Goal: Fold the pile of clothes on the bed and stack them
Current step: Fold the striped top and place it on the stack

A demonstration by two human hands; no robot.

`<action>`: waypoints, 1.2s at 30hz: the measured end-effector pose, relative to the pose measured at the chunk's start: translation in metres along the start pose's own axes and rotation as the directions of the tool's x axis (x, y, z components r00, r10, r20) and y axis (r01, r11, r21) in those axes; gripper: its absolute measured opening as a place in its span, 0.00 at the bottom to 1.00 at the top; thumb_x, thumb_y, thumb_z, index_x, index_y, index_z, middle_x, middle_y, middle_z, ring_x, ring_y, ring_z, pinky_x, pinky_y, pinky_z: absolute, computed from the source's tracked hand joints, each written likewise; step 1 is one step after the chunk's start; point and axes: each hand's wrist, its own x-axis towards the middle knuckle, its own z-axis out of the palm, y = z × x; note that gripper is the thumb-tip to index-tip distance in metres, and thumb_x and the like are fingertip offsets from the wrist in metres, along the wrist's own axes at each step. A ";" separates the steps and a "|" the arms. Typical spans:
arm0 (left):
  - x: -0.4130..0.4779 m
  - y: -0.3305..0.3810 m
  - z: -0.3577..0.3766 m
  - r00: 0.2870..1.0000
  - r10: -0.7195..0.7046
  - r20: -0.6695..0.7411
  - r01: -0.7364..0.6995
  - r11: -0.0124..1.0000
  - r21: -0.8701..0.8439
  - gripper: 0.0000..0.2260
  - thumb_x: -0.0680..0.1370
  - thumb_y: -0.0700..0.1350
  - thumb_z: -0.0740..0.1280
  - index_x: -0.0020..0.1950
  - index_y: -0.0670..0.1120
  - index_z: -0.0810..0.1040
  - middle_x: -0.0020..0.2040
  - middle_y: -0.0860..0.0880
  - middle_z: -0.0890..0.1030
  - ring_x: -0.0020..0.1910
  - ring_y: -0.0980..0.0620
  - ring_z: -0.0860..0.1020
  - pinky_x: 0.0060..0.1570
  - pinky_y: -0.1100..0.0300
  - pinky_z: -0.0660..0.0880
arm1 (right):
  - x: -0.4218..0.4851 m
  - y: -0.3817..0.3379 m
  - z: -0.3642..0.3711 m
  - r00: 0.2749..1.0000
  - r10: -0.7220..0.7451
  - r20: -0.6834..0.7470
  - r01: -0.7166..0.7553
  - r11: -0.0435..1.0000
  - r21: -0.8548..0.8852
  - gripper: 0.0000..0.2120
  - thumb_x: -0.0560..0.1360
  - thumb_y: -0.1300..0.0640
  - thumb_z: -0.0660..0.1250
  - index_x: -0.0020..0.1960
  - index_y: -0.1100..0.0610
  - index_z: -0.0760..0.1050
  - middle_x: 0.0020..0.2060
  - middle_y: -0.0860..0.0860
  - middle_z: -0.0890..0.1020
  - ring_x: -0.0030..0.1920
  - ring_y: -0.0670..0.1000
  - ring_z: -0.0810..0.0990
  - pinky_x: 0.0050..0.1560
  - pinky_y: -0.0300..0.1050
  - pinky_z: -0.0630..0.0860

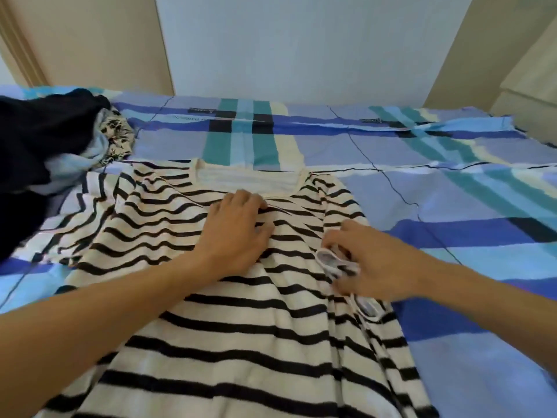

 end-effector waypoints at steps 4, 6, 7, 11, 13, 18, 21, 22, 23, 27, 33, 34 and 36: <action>-0.018 0.021 0.010 0.996 -0.025 0.084 0.023 1.000 0.016 0.20 0.81 0.59 0.58 0.70 0.52 0.69 0.68 0.51 0.70 0.68 0.49 0.67 0.71 0.50 0.61 | -0.004 0.036 -0.034 0.962 0.164 -0.219 -0.079 0.933 0.350 0.08 0.73 0.68 0.67 0.44 0.56 0.80 0.38 0.49 0.81 0.30 0.41 0.76 0.34 0.36 0.71; -0.021 0.030 0.011 0.994 -0.021 0.109 0.016 0.999 0.045 0.23 0.81 0.60 0.57 0.73 0.51 0.67 0.70 0.51 0.69 0.70 0.49 0.65 0.73 0.51 0.59 | -0.012 0.064 -0.058 0.896 0.349 -0.274 -0.158 0.827 0.539 0.10 0.74 0.71 0.65 0.41 0.59 0.79 0.35 0.52 0.79 0.26 0.42 0.72 0.27 0.32 0.67; -0.022 0.036 0.009 0.993 -0.014 0.114 0.008 0.998 0.056 0.24 0.81 0.61 0.57 0.74 0.50 0.66 0.71 0.50 0.68 0.72 0.48 0.64 0.74 0.51 0.58 | -0.020 0.081 -0.069 0.849 0.447 -0.280 -0.197 0.761 0.619 0.11 0.75 0.72 0.64 0.41 0.59 0.78 0.34 0.53 0.78 0.28 0.45 0.72 0.25 0.33 0.67; -0.022 0.059 0.005 0.982 0.008 0.190 -0.022 0.997 0.072 0.29 0.81 0.64 0.55 0.78 0.51 0.60 0.77 0.49 0.62 0.77 0.47 0.59 0.77 0.48 0.55 | -0.044 0.155 -0.080 0.700 0.686 -0.200 -0.296 0.533 0.793 0.11 0.75 0.73 0.62 0.44 0.59 0.78 0.38 0.60 0.76 0.35 0.56 0.72 0.32 0.43 0.73; -0.022 0.072 0.007 0.967 0.008 0.253 -0.027 0.997 0.072 0.31 0.80 0.66 0.54 0.79 0.52 0.58 0.79 0.48 0.58 0.79 0.47 0.55 0.78 0.47 0.53 | -0.057 0.178 -0.068 0.640 0.751 -0.164 -0.355 0.477 0.804 0.12 0.73 0.74 0.64 0.48 0.60 0.78 0.42 0.61 0.77 0.40 0.57 0.72 0.43 0.50 0.69; -0.034 0.087 0.029 0.920 -0.035 0.391 -0.030 0.987 0.159 0.43 0.73 0.76 0.44 0.82 0.54 0.45 0.83 0.48 0.45 0.81 0.45 0.42 0.78 0.40 0.43 | -0.084 0.182 -0.027 0.584 0.812 0.003 -0.416 0.296 0.860 0.32 0.75 0.73 0.63 0.76 0.62 0.59 0.49 0.60 0.77 0.46 0.57 0.75 0.43 0.50 0.71; -0.042 0.081 0.044 0.935 -0.024 0.355 -0.062 0.971 0.229 0.48 0.67 0.78 0.34 0.82 0.54 0.41 0.82 0.48 0.40 0.80 0.45 0.37 0.76 0.36 0.40 | -0.089 0.184 -0.027 0.614 0.782 0.109 -0.388 0.178 0.904 0.29 0.76 0.67 0.68 0.75 0.64 0.64 0.51 0.59 0.82 0.46 0.56 0.81 0.42 0.50 0.81; -0.043 0.079 0.048 0.941 -0.020 0.338 -0.064 0.970 0.237 0.48 0.67 0.78 0.33 0.82 0.55 0.40 0.82 0.48 0.40 0.80 0.45 0.36 0.76 0.35 0.40 | -0.092 0.181 -0.030 0.639 0.751 0.166 -0.408 0.148 0.901 0.23 0.77 0.66 0.69 0.70 0.66 0.70 0.52 0.60 0.84 0.46 0.57 0.83 0.41 0.51 0.83; -0.043 0.077 0.050 0.945 -0.017 0.326 -0.065 0.969 0.240 0.48 0.67 0.79 0.33 0.82 0.55 0.40 0.82 0.48 0.40 0.80 0.45 0.36 0.76 0.35 0.39 | -0.094 0.180 -0.032 0.659 0.722 0.213 -0.430 0.128 0.894 0.17 0.77 0.66 0.69 0.65 0.66 0.74 0.50 0.61 0.85 0.46 0.57 0.84 0.41 0.51 0.84; -0.042 0.076 0.054 0.950 -0.010 0.312 -0.074 0.963 0.258 0.49 0.65 0.79 0.29 0.81 0.55 0.39 0.82 0.48 0.39 0.80 0.44 0.36 0.76 0.34 0.40 | -0.098 0.182 -0.036 0.664 0.700 0.264 -0.501 0.154 0.852 0.15 0.76 0.65 0.70 0.62 0.64 0.77 0.50 0.59 0.85 0.49 0.57 0.84 0.44 0.49 0.81; -0.043 0.077 0.055 0.954 -0.020 0.299 -0.063 0.962 0.266 0.47 0.68 0.78 0.32 0.82 0.55 0.40 0.82 0.48 0.40 0.80 0.44 0.36 0.75 0.34 0.40 | -0.085 0.160 -0.041 0.708 0.673 0.212 -0.419 0.160 0.894 0.13 0.77 0.68 0.68 0.60 0.67 0.77 0.51 0.63 0.85 0.48 0.58 0.86 0.44 0.53 0.84; -0.043 0.077 0.055 0.954 -0.021 0.299 -0.063 0.961 0.269 0.46 0.68 0.78 0.33 0.82 0.55 0.39 0.82 0.48 0.40 0.80 0.44 0.36 0.75 0.34 0.40 | -0.081 0.157 -0.046 0.713 0.670 0.204 -0.410 0.163 0.897 0.13 0.77 0.68 0.67 0.61 0.67 0.76 0.52 0.63 0.85 0.50 0.59 0.86 0.46 0.54 0.84; -0.043 0.078 0.055 0.955 -0.016 0.297 -0.067 0.961 0.268 0.45 0.70 0.77 0.34 0.82 0.54 0.40 0.82 0.48 0.40 0.80 0.44 0.36 0.75 0.34 0.40 | -0.072 0.148 -0.062 0.706 0.688 0.172 -0.448 0.245 0.860 0.14 0.77 0.69 0.67 0.62 0.68 0.76 0.54 0.63 0.84 0.52 0.60 0.85 0.55 0.57 0.81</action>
